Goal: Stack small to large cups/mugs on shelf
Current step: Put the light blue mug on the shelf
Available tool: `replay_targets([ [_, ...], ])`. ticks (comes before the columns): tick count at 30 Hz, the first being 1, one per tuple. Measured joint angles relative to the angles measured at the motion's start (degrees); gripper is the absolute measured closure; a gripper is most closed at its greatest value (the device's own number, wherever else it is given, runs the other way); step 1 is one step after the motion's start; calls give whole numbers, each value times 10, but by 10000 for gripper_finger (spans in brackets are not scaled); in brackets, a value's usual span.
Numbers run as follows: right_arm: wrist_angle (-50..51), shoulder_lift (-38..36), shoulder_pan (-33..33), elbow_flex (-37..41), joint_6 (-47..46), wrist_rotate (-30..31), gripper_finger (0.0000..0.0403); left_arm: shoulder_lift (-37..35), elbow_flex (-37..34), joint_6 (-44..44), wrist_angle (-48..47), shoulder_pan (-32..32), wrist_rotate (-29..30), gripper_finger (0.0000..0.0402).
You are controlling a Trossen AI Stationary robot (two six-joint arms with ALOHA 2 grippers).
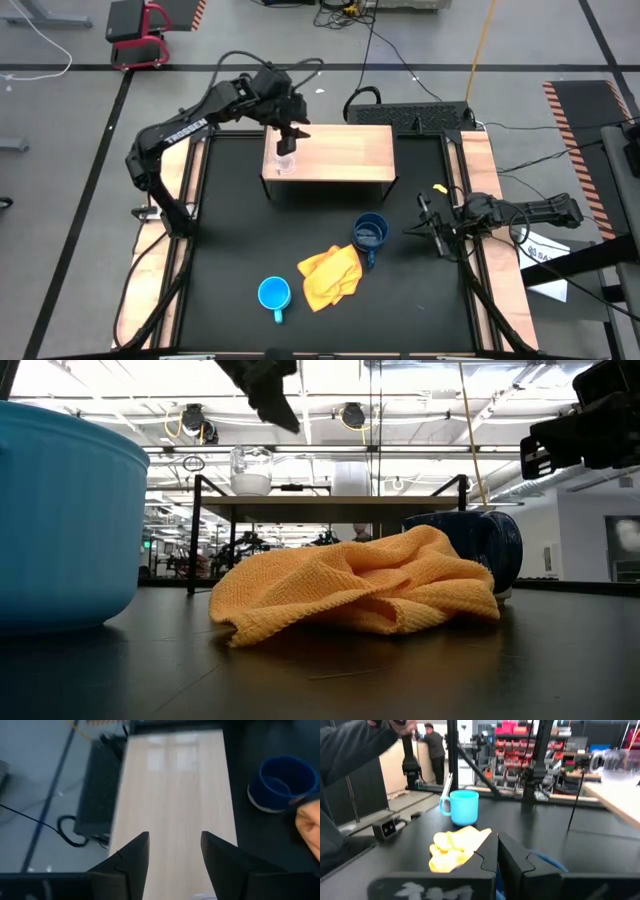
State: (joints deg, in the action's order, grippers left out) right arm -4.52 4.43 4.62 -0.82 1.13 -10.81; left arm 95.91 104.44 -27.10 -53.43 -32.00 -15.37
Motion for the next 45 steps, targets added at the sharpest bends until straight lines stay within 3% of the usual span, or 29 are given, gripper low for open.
replay_targets([
  [14, -10, 0, 0, 0, -61, 0, 403, -103, 0, 9, -25, 9, 15, 220],
  [20, -8, 0, 0, 0, -68, 0, 403, -159, 0, 101, -127, 27, 26, 222],
  [24, -8, 0, 0, 0, -84, 0, 403, -204, -6, 139, -206, 78, 56, 279],
  [28, -8, 0, 0, 0, -102, 1, 403, -258, -32, 192, -193, 159, 125, 383],
  [35, -10, 0, 0, 0, -138, 1, 403, -363, -107, 302, -93, 312, 354, 398],
  [45, -22, 0, 0, 0, -107, 2, 403, -478, -301, 347, 56, 439, 545, 399],
])
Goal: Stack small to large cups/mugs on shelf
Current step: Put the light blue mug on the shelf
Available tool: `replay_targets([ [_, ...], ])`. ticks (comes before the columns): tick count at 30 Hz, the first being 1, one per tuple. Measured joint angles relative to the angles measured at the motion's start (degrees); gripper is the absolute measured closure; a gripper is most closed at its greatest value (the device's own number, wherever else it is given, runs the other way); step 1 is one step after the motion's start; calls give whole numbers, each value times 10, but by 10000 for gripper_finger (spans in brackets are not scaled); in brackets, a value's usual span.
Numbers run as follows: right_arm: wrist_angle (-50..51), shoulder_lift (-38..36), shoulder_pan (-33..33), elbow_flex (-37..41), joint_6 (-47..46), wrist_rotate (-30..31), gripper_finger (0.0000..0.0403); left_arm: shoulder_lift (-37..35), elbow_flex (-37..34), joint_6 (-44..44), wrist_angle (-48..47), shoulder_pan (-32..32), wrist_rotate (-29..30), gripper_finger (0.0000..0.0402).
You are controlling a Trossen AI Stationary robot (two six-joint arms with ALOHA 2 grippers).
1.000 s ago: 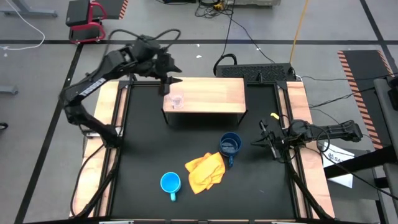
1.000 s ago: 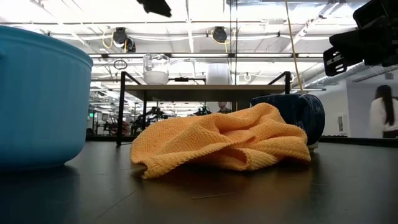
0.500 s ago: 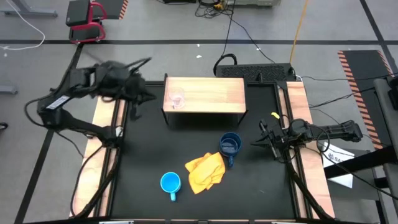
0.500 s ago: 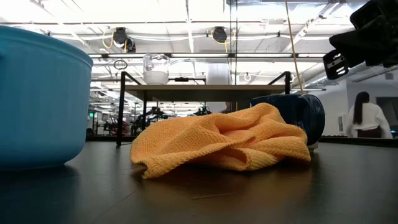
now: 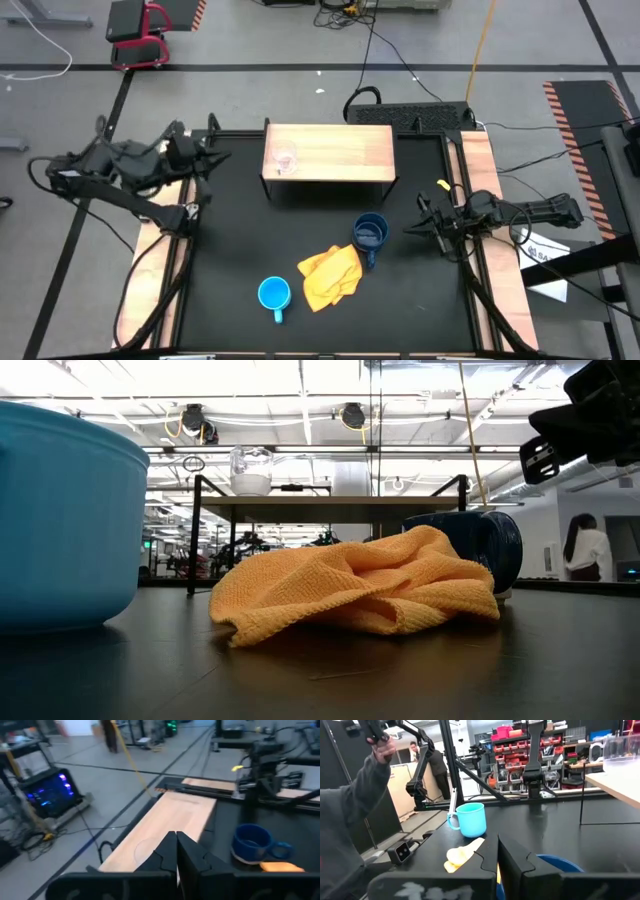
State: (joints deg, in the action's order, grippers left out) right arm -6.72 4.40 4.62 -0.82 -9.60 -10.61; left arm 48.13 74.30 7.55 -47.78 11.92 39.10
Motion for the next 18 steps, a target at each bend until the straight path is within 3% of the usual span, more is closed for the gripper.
replay_targets([
  [7, 7, 0, 0, 0, 17, 0, 403, -32, -147, 53, 62, 46, 49, 400],
  [11, 2, 0, 0, 0, 24, 0, 403, -41, -236, 54, 161, 95, 82, 400],
  [14, 2, 0, 0, 0, 44, 1, 403, -45, -295, 50, 228, 148, 126, 401],
  [18, 1, 0, 0, 0, 60, 2, 403, -62, -352, 99, 242, 225, 221, 401],
])
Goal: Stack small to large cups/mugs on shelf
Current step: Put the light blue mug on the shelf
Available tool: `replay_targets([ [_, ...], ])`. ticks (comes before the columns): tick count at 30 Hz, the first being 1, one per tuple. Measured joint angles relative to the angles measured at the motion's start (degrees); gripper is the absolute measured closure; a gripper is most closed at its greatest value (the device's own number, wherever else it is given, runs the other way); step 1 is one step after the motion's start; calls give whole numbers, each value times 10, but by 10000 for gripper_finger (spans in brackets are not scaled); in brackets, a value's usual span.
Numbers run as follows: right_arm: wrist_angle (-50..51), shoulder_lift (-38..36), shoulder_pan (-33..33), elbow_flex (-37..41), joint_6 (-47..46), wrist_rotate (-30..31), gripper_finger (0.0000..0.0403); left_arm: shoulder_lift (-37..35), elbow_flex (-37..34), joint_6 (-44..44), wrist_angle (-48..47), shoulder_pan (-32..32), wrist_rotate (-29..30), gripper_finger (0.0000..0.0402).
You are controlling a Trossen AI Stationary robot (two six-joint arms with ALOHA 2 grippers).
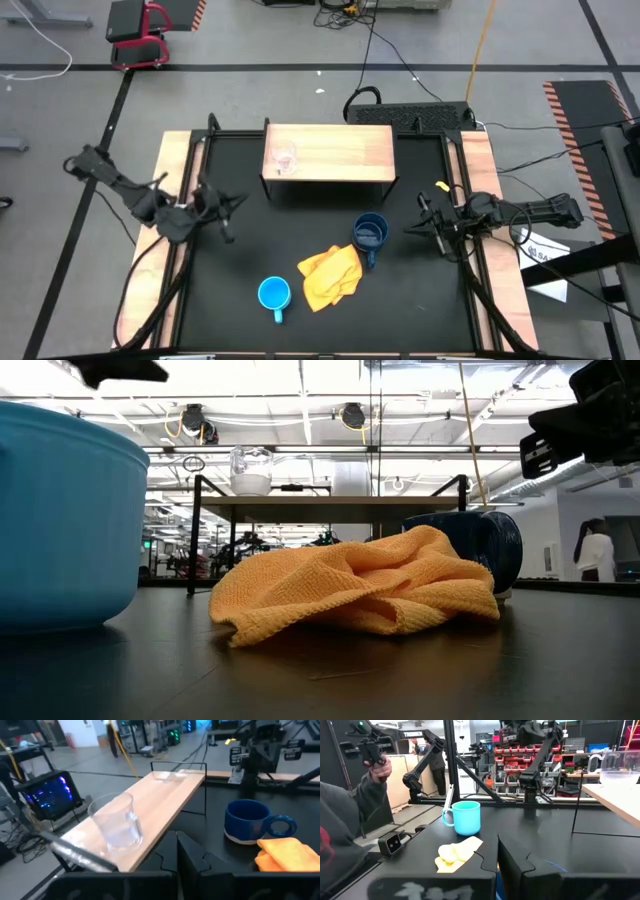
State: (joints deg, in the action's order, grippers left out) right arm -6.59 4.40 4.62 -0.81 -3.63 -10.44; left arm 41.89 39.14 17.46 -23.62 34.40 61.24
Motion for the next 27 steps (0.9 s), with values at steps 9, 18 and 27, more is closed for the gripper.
replay_targets([
  [9, 4, 0, 0, 0, 46, 1, 403, -46, -73, 54, -5, 165, 208, 401],
  [18, -38, 0, 0, 0, 34, 4, 403, -146, -89, 27, -59, 221, 275, 401],
  [27, -30, 0, 0, 0, 16, 4, 403, -243, -89, -58, -91, 221, 192, 401],
])
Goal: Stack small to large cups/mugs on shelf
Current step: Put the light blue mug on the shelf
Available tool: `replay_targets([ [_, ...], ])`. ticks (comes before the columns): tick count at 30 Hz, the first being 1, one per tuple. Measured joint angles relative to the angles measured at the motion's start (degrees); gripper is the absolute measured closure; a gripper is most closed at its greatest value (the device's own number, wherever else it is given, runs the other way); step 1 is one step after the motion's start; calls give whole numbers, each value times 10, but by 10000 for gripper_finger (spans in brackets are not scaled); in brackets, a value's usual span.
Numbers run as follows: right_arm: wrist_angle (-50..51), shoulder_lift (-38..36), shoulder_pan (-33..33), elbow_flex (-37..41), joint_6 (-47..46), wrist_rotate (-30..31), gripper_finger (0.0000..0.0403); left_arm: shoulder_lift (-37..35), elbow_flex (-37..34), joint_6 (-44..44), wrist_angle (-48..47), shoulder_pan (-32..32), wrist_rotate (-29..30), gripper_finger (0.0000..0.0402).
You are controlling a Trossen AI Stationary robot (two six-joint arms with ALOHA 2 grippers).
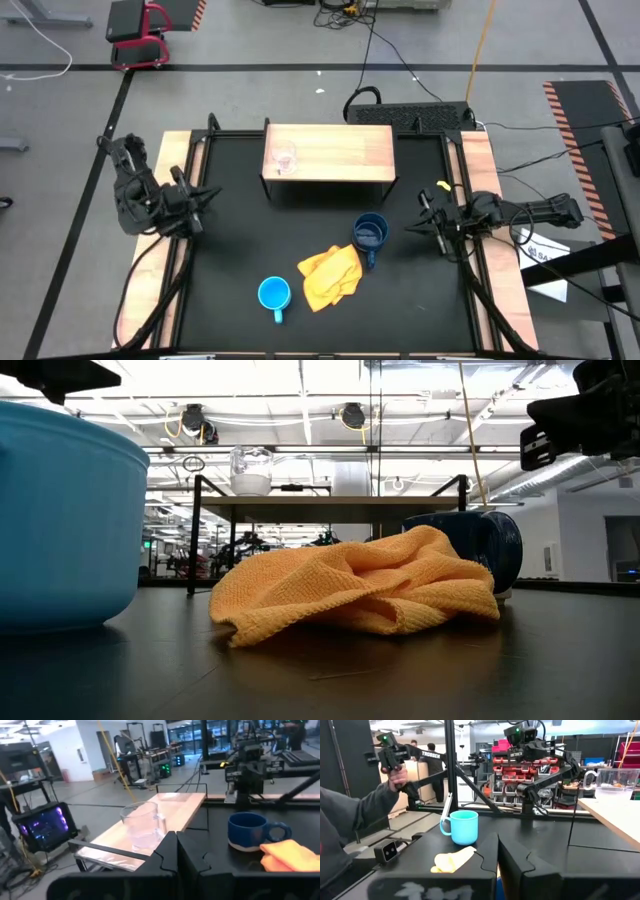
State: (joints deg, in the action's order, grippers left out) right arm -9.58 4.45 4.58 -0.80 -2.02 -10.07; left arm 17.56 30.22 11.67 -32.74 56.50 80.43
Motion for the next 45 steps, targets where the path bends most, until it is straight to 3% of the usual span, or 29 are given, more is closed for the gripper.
replay_targets([
  [8, 1, 0, 0, 0, 24, 0, 403, -88, -15, 2, -2, -22, 72, 401],
  [13, 1, 0, 0, 0, 41, 0, 403, -115, -30, -63, 74, -49, 83, 401],
  [19, -4, 1, 0, 0, 43, 29, 403, -119, -46, -15, 38, -143, 96, 401],
  [27, -1, 1, 0, 0, 15, 30, 403, -111, -109, 19, 108, -264, 93, 401],
  [29, -1, 1, 0, 0, 12, 29, 403, -100, -137, 0, 166, -283, 62, 401],
  [32, 3, 1, 0, 0, 12, 28, 403, -71, -196, -119, 336, -317, -38, 401],
  [37, 9, 1, 0, 0, 10, 25, 403, -32, -294, -342, 671, -366, -332, 401],
  [40, 12, 1, 0, 0, 8, 24, 403, -23, -280, -340, 674, -387, -348, 401],
  [45, 13, 1, 0, 0, 14, 22, 403, -21, -235, -349, 577, -403, -407, 401],
])
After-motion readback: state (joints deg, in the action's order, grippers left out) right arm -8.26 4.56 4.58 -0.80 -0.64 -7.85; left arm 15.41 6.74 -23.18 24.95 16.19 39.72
